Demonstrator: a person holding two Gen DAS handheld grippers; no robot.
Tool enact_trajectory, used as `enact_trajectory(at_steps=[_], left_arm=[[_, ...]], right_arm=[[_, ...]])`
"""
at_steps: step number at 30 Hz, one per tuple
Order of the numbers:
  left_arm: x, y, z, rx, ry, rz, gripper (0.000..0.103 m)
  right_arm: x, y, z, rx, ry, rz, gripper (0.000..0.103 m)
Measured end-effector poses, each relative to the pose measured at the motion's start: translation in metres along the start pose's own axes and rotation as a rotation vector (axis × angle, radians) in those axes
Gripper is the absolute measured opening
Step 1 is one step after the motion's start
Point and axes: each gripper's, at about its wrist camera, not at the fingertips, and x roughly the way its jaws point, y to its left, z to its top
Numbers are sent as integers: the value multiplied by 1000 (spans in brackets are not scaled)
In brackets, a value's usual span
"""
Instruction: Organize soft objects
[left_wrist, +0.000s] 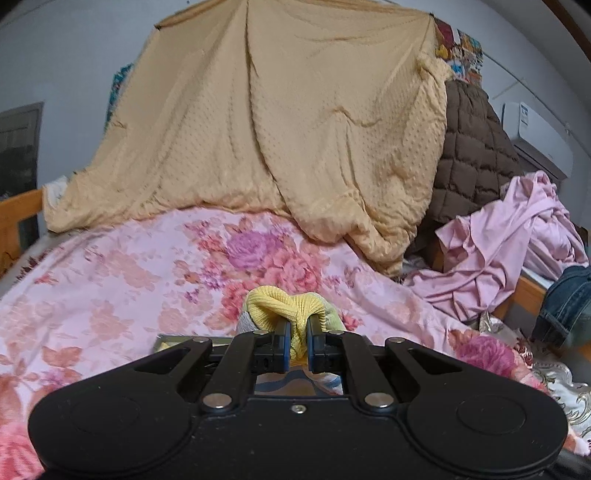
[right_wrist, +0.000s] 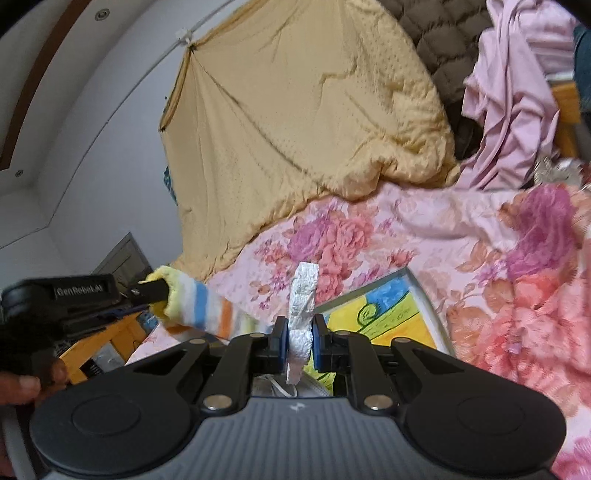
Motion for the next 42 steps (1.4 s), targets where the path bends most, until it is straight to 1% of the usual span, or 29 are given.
enact_trajectory(at_steps=[4, 7, 13, 16, 20, 25, 31, 32, 34, 36, 38, 39, 41, 42], left_arm=[[26, -2, -14, -4, 38, -22, 9], [45, 0, -26, -15, 78, -28, 9], [74, 7, -51, -36, 202, -15, 9], [84, 12, -60, -45, 260, -6, 9], [90, 13, -67, -38, 308, 5, 9], [95, 12, -74, -23, 374, 9, 12], [97, 11, -76, -18, 413, 23, 14], [97, 11, -77, -13, 416, 26, 15], [97, 10, -77, -8, 424, 30, 19], [97, 11, -78, -13, 430, 38, 20], [97, 12, -78, -22, 430, 45, 25], [96, 12, -79, -26, 429, 49, 29], [93, 12, -78, -29, 425, 57, 37], [91, 12, -78, -28, 421, 63, 42]], right_arm=[[17, -3, -1, -39, 54, -11, 15], [29, -2, -4, -84, 97, -47, 15], [44, -7, -7, -119, 147, -100, 15], [49, -11, -8, -125, 158, -117, 16], [54, -12, -9, -161, 165, -151, 17], [60, -10, -7, -205, 140, -164, 17], [69, -19, -3, -193, 147, -176, 18], [70, -20, -2, -188, 152, -178, 20], [70, -23, -1, -186, 159, -183, 22], [69, -24, 0, -189, 167, -186, 24], [69, -23, 0, -200, 174, -194, 40], [69, -23, 0, -208, 176, -197, 44], [68, -21, -1, -232, 181, -213, 56], [67, -20, -2, -246, 184, -221, 58]])
